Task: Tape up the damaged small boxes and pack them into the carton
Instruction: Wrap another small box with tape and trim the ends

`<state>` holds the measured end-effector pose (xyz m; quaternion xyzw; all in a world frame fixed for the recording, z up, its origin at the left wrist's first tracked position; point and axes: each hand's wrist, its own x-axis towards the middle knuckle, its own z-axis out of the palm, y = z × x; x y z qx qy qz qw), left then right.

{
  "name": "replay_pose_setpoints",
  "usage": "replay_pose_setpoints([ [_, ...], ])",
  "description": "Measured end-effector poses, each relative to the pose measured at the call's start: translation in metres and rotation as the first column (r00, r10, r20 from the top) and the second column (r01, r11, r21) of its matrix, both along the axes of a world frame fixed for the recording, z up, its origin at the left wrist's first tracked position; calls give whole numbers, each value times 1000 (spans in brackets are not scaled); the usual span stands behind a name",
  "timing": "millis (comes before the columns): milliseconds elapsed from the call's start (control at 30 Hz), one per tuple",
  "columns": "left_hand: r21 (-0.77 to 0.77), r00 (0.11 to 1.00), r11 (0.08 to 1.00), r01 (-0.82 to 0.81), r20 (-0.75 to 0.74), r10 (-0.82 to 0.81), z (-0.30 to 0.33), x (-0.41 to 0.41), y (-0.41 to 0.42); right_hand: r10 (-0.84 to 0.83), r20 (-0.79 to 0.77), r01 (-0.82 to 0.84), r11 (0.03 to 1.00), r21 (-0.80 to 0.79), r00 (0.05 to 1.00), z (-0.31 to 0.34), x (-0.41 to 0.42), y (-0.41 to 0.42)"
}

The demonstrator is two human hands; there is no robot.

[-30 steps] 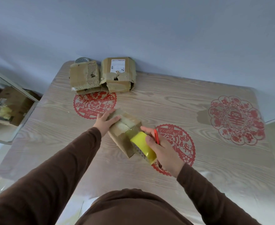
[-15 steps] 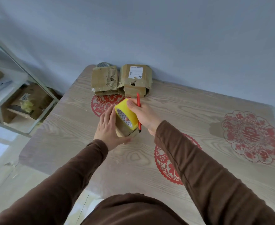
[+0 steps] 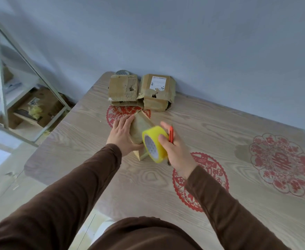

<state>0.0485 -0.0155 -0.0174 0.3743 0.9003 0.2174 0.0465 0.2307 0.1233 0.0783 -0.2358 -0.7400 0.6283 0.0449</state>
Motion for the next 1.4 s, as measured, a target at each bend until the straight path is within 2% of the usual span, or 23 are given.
replay_pose_setpoints([
  [100,-86,997,994,61,-42,-65,1,4,0,103,71,-108,992,72,992,-8,22,4],
  [200,-107,998,993,58,-19,-60,6,5,1,144,160,-170,972,162,977,-22,25,7],
  [333,-139,996,988,66,66,-57,8,2,2,130,247,-150,987,61,960,-50,27,6],
  [433,-111,985,991,71,164,-53,10,3,6,116,261,-134,990,53,958,-68,17,6],
  [567,-44,941,999,-6,338,20,19,-9,9,159,207,-160,987,-14,965,-63,3,6],
  [633,89,838,990,-108,545,42,24,-17,5,179,146,-176,984,-29,973,-47,0,9],
  [700,189,654,959,-210,756,-6,27,-15,-1,169,57,-167,985,-41,984,-31,1,13],
  [767,157,436,912,-379,900,27,20,-7,-5,197,-27,-198,979,-49,980,-25,7,17],
  [800,83,353,894,-440,931,88,11,-1,-6,231,-36,-232,972,-41,972,-24,11,17],
  [833,18,320,883,-469,935,151,3,3,-6,266,-20,-266,964,-26,964,-27,12,15],
  [867,-32,356,886,-462,909,218,-5,6,-7,299,9,-299,954,12,954,-32,13,13],
  [900,-52,456,902,-429,849,266,-14,7,-9,323,42,-325,943,68,946,-38,13,10],
  [967,-66,735,944,-323,612,294,-26,2,-15,318,85,-328,931,159,944,-49,11,4],
  [1000,-41,867,970,-239,441,232,-28,-1,-18,290,92,-302,937,177,953,-51,9,2],
  [1033,-13,957,995,-102,271,102,-28,-2,-21,257,96,-271,945,184,962,-54,7,0],
  [1067,-29,986,998,54,159,-48,-28,-2,-22,231,99,-246,953,178,968,-56,4,0],
  [1133,-98,964,964,245,132,-231,-27,2,-19,198,130,-216,967,136,971,-59,0,0],
  [1200,-108,954,959,262,180,-240,-30,3,-18,185,145,-196,979,65,972,-63,-3,1],
  [1300,-196,949,934,299,160,-271,-32,-1,-19,155,132,-157,988,4,979,-64,-6,2],
  [1400,-272,941,902,335,142,-307,-31,-1,-21,44,48,-41,997,-63,998,-57,2,-2],
])
